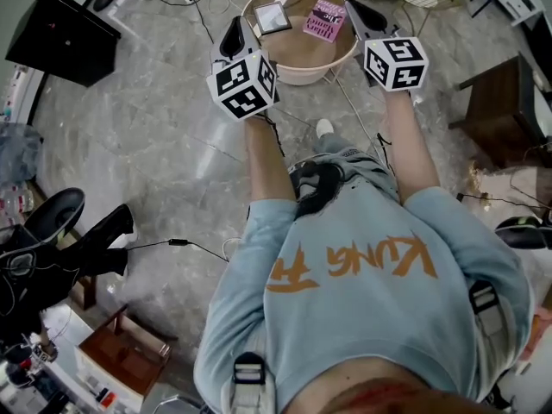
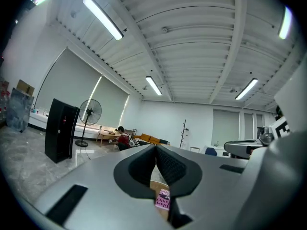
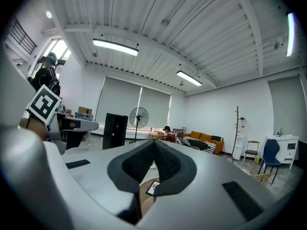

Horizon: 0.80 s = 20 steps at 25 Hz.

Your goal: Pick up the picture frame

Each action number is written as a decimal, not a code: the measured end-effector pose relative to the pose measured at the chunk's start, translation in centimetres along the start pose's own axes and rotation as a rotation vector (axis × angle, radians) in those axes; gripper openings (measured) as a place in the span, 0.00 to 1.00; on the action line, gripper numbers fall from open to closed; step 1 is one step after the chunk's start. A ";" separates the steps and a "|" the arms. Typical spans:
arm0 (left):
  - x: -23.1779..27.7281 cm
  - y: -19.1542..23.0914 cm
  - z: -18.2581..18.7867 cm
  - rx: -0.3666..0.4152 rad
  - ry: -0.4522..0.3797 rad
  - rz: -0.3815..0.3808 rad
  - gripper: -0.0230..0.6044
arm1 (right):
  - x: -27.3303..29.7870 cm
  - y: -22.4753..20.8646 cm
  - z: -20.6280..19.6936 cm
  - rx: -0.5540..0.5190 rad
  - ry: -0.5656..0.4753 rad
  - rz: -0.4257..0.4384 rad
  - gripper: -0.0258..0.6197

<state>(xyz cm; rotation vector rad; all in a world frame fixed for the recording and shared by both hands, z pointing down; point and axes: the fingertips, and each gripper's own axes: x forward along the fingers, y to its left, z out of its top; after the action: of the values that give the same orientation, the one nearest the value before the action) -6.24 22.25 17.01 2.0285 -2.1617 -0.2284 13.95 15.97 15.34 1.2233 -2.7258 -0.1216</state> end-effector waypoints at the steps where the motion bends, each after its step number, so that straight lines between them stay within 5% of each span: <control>1: -0.1 0.0 0.1 -0.007 -0.002 -0.004 0.07 | -0.1 0.2 0.4 -0.011 -0.005 0.001 0.04; 20: 2.5 1.3 2.5 -0.016 -0.019 -0.024 0.07 | 4.2 2.5 5.1 -0.138 -0.060 0.064 0.04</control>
<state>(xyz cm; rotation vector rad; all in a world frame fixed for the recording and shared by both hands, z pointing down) -8.21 19.80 14.89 2.0524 -2.1411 -0.2678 8.51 14.52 11.13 1.1116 -2.7508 -0.3388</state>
